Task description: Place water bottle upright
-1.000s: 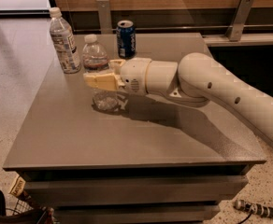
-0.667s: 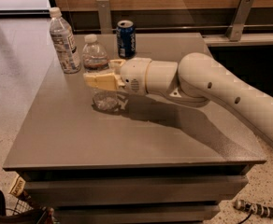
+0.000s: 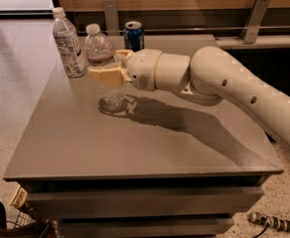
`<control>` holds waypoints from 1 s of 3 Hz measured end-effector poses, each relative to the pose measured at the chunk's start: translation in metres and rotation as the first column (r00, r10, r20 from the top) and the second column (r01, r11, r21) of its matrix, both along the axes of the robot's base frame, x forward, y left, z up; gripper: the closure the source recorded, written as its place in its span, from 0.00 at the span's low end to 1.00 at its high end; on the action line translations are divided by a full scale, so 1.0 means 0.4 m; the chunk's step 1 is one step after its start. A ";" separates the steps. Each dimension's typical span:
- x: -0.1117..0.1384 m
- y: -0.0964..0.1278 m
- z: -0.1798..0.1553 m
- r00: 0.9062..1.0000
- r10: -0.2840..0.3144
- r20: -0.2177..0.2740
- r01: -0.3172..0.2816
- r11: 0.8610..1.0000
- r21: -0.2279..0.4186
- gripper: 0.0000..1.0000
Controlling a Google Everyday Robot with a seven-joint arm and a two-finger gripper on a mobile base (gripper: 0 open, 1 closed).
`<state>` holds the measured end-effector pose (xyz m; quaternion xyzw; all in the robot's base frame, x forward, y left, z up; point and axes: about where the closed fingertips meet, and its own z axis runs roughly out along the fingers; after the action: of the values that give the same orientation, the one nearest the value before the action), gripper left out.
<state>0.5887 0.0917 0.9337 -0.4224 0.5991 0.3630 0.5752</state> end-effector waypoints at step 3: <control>0.013 -0.007 0.083 0.989 -0.018 0.148 0.009 0.998 0.059 1.00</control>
Offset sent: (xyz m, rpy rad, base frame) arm 0.0107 -0.0093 0.0535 0.0365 -0.2291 -0.0275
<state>0.5941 0.0889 0.9670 -0.4272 0.5466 0.3441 0.6327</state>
